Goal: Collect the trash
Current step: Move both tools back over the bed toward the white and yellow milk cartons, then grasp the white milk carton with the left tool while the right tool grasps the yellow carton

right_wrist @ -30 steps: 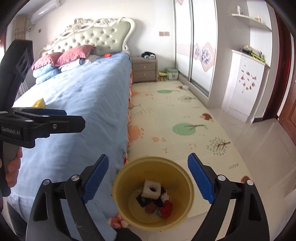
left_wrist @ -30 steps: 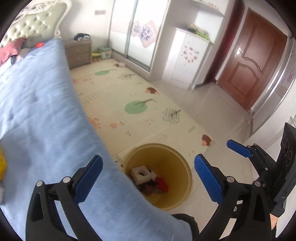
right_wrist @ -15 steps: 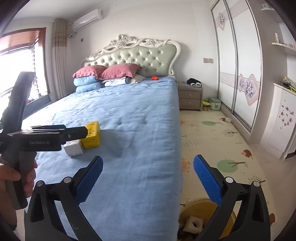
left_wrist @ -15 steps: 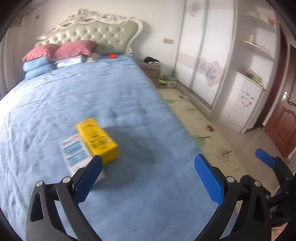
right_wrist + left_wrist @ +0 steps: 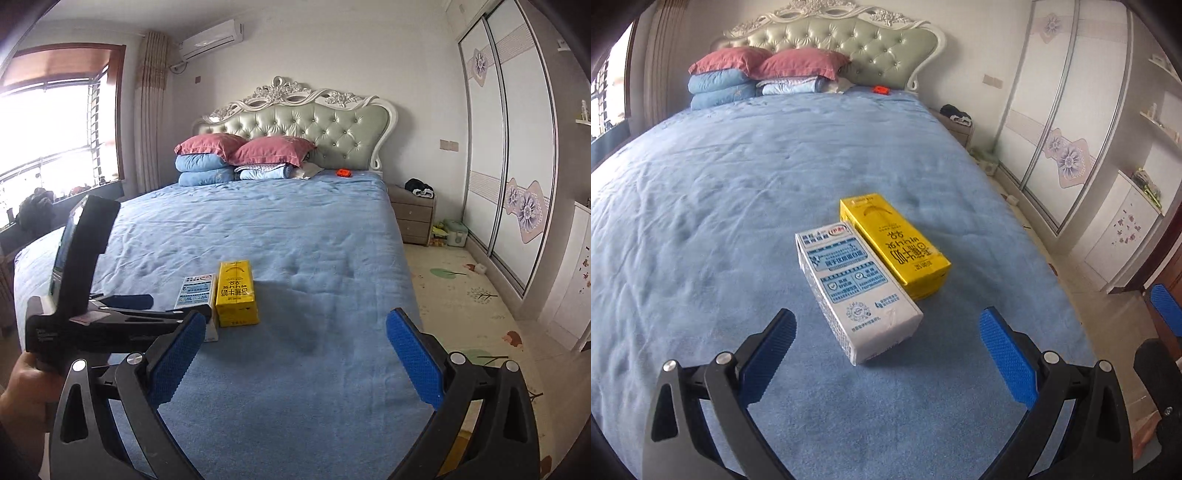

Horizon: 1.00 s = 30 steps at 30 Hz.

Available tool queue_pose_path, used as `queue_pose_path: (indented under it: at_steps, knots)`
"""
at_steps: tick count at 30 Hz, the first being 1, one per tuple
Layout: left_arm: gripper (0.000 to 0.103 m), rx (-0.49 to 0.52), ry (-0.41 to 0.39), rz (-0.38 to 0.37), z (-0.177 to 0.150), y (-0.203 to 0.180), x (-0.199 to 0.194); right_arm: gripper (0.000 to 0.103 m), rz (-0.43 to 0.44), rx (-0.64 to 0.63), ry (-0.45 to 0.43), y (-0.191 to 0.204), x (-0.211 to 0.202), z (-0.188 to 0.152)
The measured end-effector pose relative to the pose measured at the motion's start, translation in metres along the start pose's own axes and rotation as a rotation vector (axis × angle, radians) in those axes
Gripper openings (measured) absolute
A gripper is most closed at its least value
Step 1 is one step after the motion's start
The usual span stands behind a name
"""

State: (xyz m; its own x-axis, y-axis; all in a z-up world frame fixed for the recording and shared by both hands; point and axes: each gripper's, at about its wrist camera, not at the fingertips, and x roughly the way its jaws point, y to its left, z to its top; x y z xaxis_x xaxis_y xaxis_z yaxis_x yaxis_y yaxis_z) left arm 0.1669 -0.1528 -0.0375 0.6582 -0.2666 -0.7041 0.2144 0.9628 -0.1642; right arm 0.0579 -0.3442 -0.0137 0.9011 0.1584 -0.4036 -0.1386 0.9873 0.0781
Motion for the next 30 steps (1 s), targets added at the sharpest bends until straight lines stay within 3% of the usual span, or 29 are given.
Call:
queue_pose_path:
  at_steps: [3, 8, 14, 17, 19, 22, 30]
  knots:
    - [0.099, -0.005, 0.026, 0.020, -0.004, -0.002, 0.014, 0.095, 0.046, 0.024, 0.024, -0.001, 0.005, -0.002]
    - [0.099, -0.040, 0.067, 0.052, -0.001, 0.002, 0.037, 0.095, 0.033, 0.038, 0.039, -0.005, 0.012, -0.003]
    - [0.091, -0.072, 0.114, 0.085, 0.001, 0.013, 0.056, 0.095, 0.041, 0.049, 0.086, -0.009, 0.030, -0.002]
    - [0.084, -0.079, 0.105, 0.070, 0.002, 0.017, 0.054, 0.095, 0.041, 0.066, 0.099, -0.008, 0.039, -0.001]
    - [0.071, -0.081, 0.102, 0.056, 0.002, 0.022, 0.052, 0.095, 0.037, 0.066, 0.100, -0.005, 0.044, -0.001]
    - [0.066, -0.085, 0.097, 0.020, 0.000, 0.034, 0.047, 0.095, 0.035, 0.041, 0.114, 0.004, 0.052, -0.001]
    - [0.055, -0.070, 0.079, 0.008, -0.005, 0.071, 0.027, 0.095, 0.047, -0.042, 0.171, 0.048, 0.089, 0.005]
